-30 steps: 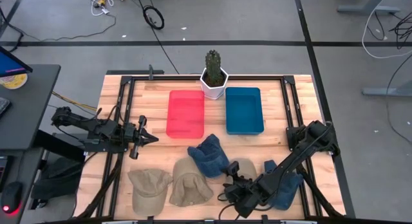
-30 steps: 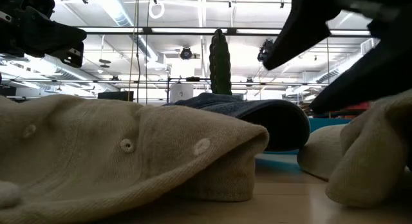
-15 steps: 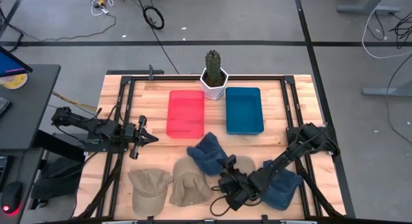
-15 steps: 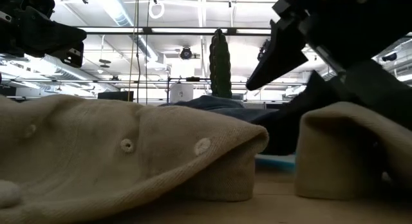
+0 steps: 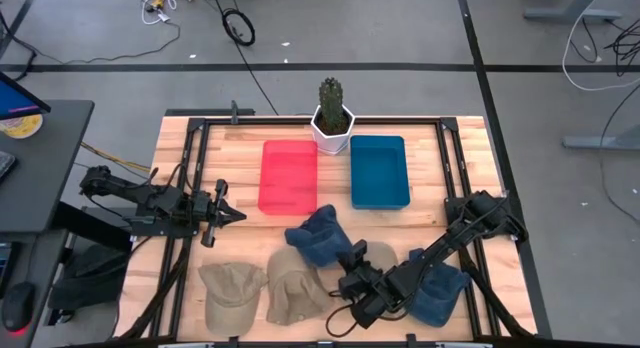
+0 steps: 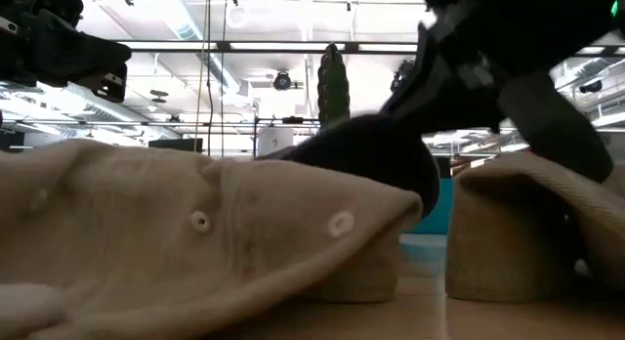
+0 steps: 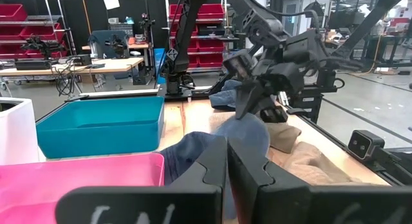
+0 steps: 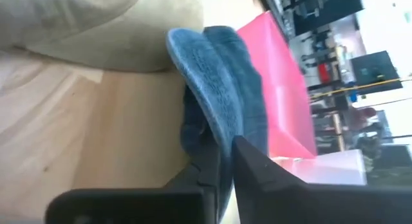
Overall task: Pick & Place hat
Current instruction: Put the left blue cap into the blue bin
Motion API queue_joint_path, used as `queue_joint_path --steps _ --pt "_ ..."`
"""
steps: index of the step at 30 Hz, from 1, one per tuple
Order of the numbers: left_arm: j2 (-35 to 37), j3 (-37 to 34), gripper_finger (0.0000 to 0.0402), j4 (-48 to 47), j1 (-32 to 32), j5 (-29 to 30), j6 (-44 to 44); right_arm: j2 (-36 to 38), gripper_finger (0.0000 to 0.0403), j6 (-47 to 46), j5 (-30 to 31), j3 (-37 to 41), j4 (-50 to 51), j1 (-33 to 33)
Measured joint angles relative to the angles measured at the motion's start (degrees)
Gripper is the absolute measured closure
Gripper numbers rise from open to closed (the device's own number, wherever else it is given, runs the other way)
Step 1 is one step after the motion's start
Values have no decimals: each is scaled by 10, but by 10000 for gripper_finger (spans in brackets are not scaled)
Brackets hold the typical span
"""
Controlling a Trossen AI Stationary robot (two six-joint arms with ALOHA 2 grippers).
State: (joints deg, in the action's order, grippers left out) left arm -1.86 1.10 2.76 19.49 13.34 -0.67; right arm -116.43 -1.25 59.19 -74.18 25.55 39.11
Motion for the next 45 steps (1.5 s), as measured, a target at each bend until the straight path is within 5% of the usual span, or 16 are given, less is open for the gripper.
queue_joint_path --steps 18,26,29,35,45 --pt "0 0 383 0 0 0 0 42 398 32 237 -131 205 41" --pt "0 0 383 0 0 0 0 46 399 -10 273 -132 300 21" --pt "0 0 383 0 0 0 0 51 399 -106 255 -132 390 2" --pt "0 0 383 0 0 0 0 57 399 -457 99 -119 646 -53" --pt "0 0 383 -2 0 0 0 104 400 -450 92 -23 644 -107"
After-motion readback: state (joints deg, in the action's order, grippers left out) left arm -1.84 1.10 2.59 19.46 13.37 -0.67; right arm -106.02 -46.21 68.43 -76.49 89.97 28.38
